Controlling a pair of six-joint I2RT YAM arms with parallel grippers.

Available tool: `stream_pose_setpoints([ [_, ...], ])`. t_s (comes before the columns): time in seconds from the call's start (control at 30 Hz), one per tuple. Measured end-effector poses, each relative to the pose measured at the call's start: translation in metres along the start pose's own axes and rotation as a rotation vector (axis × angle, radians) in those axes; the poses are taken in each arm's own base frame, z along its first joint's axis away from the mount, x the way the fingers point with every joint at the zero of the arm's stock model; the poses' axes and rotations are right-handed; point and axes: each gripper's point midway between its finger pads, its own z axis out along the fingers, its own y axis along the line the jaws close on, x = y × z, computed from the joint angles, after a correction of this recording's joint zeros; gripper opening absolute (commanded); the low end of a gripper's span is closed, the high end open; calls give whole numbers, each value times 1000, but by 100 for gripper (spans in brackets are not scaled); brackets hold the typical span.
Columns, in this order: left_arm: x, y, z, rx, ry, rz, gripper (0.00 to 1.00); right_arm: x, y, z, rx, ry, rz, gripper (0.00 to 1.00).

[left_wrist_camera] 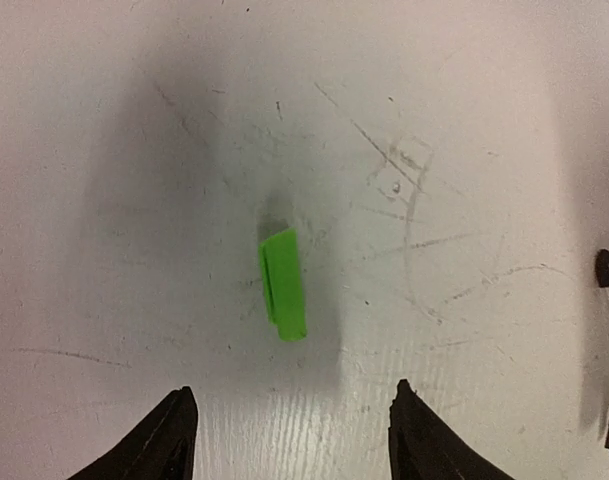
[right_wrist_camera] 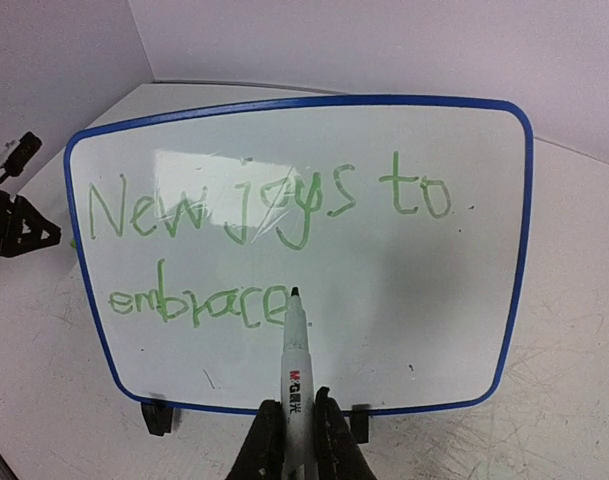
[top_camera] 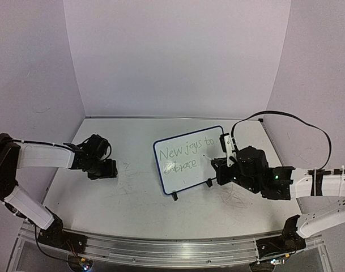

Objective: Write a sentence on the whiteboard
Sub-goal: Pick up the pen cap from the corner of the board.

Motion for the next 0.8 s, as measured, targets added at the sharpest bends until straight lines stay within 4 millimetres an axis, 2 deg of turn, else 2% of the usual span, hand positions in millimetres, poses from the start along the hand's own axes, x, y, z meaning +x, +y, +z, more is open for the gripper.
stream_pose_setpoints([
  [0.23,-10,9,41,-119,57,38,48,1,7,0,-34,5,1,0],
  [0.4,-16,10,55,-160,60,62,35,1,7,0,-38,6,2,0],
  [0.67,-25,12,60,-185,25,79,11,7,14,4,-61,26,-3,0],
  [0.8,-27,11,57,-175,9,73,6,8,23,8,-87,36,-5,0],
])
